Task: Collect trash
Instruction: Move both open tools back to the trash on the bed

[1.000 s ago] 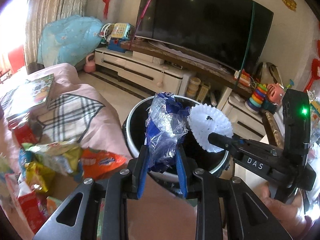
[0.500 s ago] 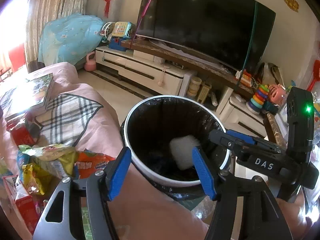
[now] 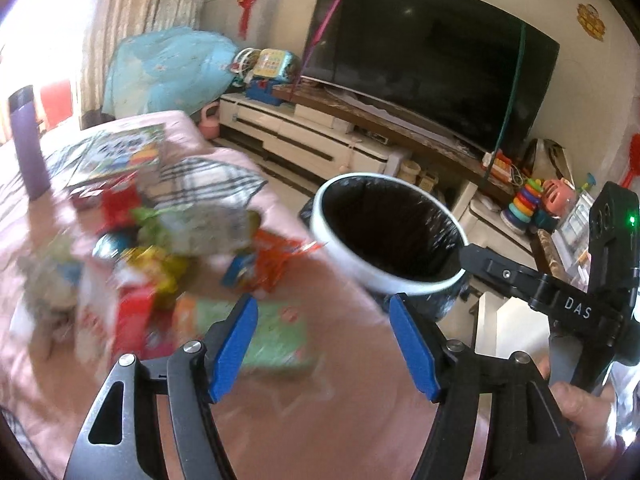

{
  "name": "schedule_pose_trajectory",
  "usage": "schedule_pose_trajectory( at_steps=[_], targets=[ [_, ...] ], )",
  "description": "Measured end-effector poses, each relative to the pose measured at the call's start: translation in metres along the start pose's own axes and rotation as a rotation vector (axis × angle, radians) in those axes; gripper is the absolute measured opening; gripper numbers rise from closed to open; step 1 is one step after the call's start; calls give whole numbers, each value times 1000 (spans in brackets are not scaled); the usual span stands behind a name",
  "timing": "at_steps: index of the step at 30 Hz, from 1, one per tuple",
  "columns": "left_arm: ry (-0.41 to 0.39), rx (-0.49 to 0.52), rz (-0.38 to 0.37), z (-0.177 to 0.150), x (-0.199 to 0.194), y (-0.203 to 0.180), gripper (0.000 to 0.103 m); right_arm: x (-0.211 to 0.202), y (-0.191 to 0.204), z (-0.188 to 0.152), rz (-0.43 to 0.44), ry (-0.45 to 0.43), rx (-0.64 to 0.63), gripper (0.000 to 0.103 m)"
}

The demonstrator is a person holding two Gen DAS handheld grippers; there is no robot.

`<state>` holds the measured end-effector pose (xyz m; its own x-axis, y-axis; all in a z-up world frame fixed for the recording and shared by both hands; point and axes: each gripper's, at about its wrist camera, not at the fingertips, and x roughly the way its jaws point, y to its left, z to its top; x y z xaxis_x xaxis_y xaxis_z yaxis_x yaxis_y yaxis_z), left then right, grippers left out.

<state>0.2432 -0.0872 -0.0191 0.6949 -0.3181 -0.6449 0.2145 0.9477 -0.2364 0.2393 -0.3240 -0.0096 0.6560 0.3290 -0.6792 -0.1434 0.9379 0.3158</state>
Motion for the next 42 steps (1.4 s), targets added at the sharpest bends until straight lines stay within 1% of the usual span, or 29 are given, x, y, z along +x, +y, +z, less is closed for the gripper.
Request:
schedule_pose_trajectory(
  at_steps=[7, 12, 17, 19, 21, 26, 30, 35, 37, 39, 40, 41, 42],
  targets=[
    [-14, -41, 51, -30, -47, 27, 68, 8, 35, -33, 60, 56, -3, 88],
    [-22, -95, 77, -48, -76, 52, 68, 15, 58, -48, 91, 90, -26, 88],
    [-20, -130, 102, -55, -93, 73, 68, 25, 85, -55, 128, 128, -90, 88],
    [-16, -139, 110, -54, -95, 80, 70, 27, 93, -58, 135, 133, -114, 90],
    [-12, -144, 116, -53, -95, 86, 71, 29, 97, -58, 132, 137, -127, 91],
    [15, -131, 128, -44, -85, 100, 75, 39, 106, -64, 130, 156, -96, 93],
    [45, -92, 122, -30, -69, 107, 78, 48, 115, -66, 132, 168, -77, 95],
    [67, -19, 120, -17, -46, 108, 79, 58, 127, -65, 118, 176, -88, 96],
    [75, -5, 116, -15, -38, 109, 79, 62, 131, -64, 103, 179, -93, 96],
    [80, -10, 104, -14, -30, 116, 74, 67, 134, -64, 93, 185, -95, 96],
    [82, -17, 91, -13, -26, 121, 68, 69, 135, -64, 86, 188, -96, 96],
    [87, -25, 70, -13, -24, 126, 56, 71, 135, -64, 77, 192, -96, 96],
    [92, -34, 56, -13, -21, 130, 56, 74, 136, -64, 71, 196, -93, 96]
  ],
)
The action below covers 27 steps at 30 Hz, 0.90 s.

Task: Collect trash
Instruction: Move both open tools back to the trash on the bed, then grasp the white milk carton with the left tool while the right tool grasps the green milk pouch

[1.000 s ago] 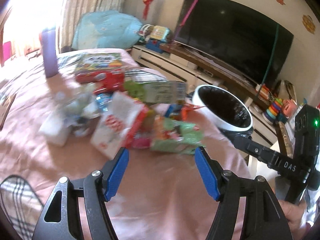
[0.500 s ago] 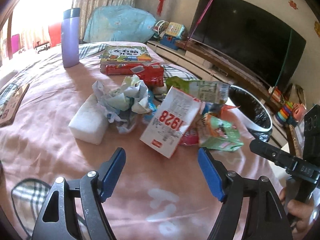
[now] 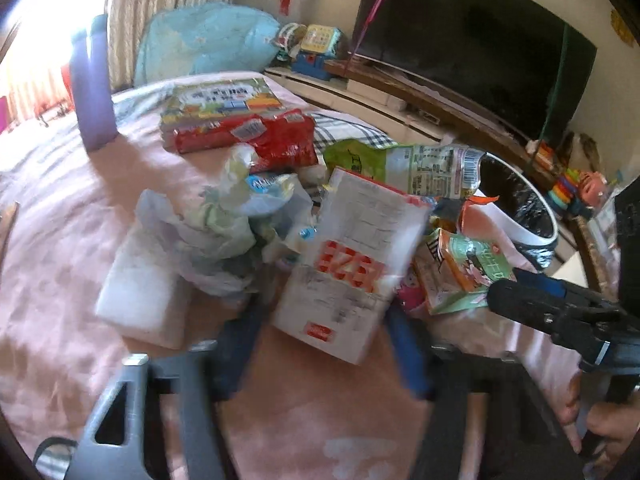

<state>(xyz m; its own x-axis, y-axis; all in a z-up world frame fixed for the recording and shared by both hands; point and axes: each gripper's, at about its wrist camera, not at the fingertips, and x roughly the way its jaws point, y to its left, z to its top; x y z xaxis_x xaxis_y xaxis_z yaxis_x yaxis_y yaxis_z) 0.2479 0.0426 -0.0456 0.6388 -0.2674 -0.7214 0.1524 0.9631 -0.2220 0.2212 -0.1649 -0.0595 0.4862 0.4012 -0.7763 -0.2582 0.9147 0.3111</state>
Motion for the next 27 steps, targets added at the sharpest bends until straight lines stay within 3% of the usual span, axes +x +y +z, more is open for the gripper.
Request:
schedule_pose_trajectory(
  at_steps=[11, 27],
  targets=[
    [-46, -49, 2, -9, -16, 9, 55, 25, 8, 4, -41, 40, 23, 96],
    [-81, -21, -53, -26, -47, -39, 53, -41, -20, -3, -20, -100, 16, 93]
  ],
)
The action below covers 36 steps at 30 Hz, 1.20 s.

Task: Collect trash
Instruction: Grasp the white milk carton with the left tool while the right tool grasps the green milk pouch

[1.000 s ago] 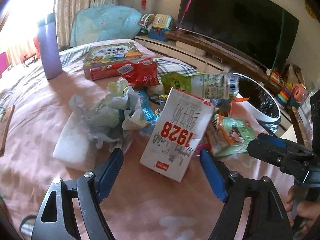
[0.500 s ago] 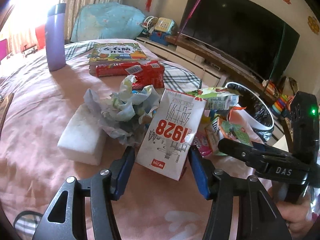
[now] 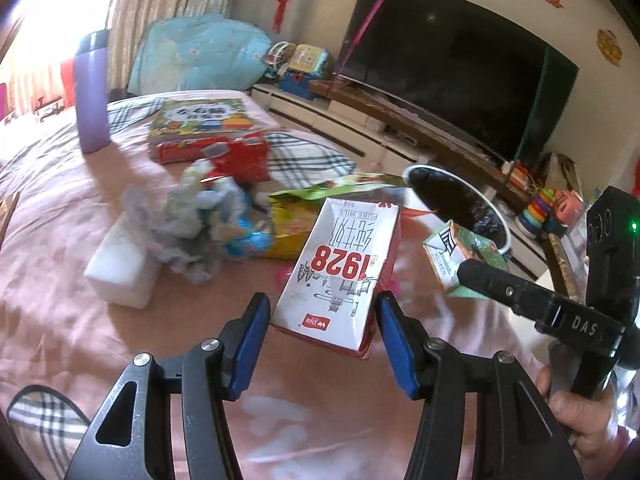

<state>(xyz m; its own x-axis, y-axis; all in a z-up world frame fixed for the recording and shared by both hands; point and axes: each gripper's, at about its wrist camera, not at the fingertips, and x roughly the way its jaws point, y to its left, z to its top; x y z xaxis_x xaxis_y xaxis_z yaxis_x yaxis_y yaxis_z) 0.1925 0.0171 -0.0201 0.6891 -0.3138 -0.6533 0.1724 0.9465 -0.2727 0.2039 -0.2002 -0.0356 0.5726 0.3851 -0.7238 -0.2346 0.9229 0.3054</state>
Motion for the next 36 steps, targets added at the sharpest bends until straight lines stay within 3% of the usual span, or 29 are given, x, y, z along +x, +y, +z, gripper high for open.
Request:
schedule_pose_trajectory(
  at_steps=[14, 36],
  targets=[
    [-1, 75, -44, 5, 7, -45, 52, -45, -50, 7, -21, -84, 76, 93],
    [-38, 138, -79, 47, 49, -100, 52, -48, -106, 36, -68, -104, 105, 93]
  ],
)
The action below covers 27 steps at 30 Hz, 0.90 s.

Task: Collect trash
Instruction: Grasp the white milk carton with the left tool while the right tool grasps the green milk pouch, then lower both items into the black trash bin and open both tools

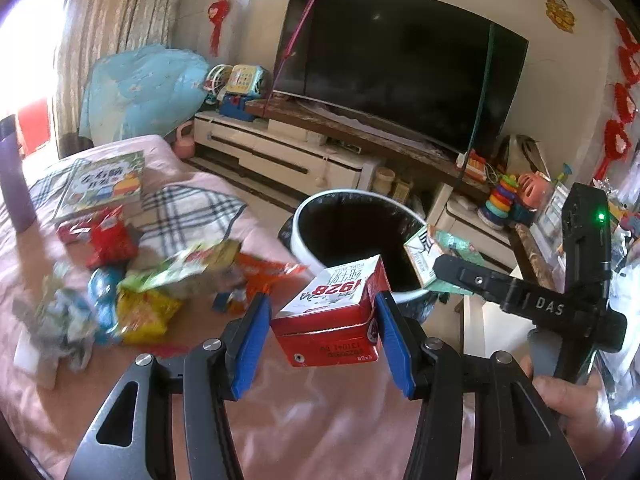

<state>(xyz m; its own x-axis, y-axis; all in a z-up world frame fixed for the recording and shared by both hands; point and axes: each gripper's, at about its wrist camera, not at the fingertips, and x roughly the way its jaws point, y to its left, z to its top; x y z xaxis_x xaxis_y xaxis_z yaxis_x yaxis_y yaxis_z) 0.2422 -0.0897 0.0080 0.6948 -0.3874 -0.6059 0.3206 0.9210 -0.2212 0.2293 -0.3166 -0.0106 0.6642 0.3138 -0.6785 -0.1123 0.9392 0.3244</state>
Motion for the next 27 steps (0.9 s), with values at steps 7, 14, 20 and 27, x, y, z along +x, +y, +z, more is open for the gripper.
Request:
schedule_pose_trajectory(
  at_steps=[7, 14, 20, 27],
  targets=[
    [-2, 24, 0, 25, 37, -12, 52, 14, -19, 23, -19, 15, -5, 93],
    [12, 54, 29, 43, 76, -19, 52, 26, -35, 36, -25, 37, -5, 93],
    [28, 54, 37, 51, 96, -19, 52, 35, -41, 45, -20, 54, -9, 93],
    [39, 62, 34, 56, 111, -21, 52, 48, -45, 50, -24, 79, -20, 93]
  ],
)
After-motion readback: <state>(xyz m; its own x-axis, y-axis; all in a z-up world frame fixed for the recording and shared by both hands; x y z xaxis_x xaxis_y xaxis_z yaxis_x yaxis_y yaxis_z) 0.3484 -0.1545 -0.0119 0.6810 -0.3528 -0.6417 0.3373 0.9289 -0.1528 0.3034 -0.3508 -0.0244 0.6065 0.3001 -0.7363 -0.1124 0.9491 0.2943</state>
